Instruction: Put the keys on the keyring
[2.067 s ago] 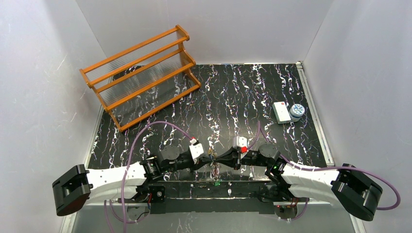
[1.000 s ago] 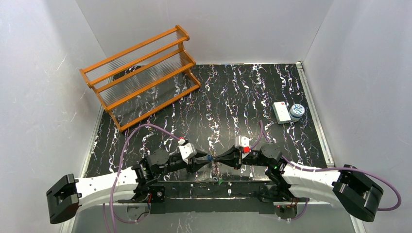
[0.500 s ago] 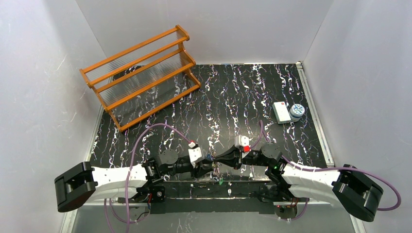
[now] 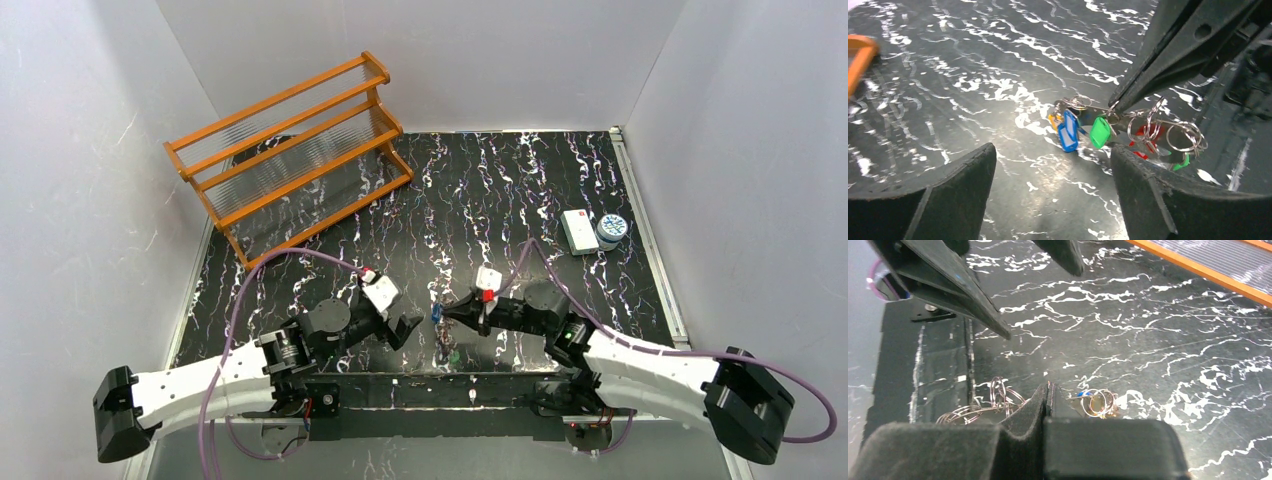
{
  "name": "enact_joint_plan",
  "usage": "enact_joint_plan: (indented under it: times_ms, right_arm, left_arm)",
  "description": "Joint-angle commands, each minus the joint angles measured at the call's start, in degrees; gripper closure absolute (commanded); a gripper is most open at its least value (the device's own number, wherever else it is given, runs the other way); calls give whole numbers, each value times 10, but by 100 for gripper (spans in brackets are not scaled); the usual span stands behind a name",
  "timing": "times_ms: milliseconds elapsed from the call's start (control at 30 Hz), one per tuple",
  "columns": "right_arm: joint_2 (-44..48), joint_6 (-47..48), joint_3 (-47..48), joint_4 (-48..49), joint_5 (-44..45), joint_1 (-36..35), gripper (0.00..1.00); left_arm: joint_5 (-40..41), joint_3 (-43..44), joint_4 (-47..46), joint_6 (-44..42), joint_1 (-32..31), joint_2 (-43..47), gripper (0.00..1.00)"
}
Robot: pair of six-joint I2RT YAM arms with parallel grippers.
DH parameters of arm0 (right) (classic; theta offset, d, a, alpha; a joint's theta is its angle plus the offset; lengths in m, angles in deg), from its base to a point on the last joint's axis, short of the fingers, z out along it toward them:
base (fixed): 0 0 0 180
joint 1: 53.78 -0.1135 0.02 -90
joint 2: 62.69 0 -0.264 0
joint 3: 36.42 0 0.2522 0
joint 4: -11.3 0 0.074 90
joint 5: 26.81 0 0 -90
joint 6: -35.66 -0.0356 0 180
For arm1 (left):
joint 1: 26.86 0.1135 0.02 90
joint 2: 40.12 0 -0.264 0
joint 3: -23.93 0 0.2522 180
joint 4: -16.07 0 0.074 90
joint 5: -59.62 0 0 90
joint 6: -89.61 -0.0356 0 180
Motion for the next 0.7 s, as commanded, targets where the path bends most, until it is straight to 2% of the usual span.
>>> enact_joint_plan:
  times_ms: [0,100,200,367,467,567,667]
  right_arm:
    - [-45,45,78,-37,38,0,99]
    - [-111,55,124,-43,34,0,97]
    - [-198,68,176,-55,35,1,96]
    - [-331,73,267,-60,33,3,92]
    - [-394,59,309,-54,10,10,78]
    - [-432,6,330,-24,-28,28,49]
    - [-445,-28,334,14,-63,50,35]
  left_arm:
    - [107,66,112,-24,-1,-4,15]
    - [156,97,128,-11,-1,-22,2]
    - [203,126,136,14,0,-42,2]
    - [197,177,185,22,25,-78,2]
    - [168,186,201,37,71,-79,2]
    - [129,180,201,50,122,-67,2]
    - [70,173,202,60,181,-67,1]
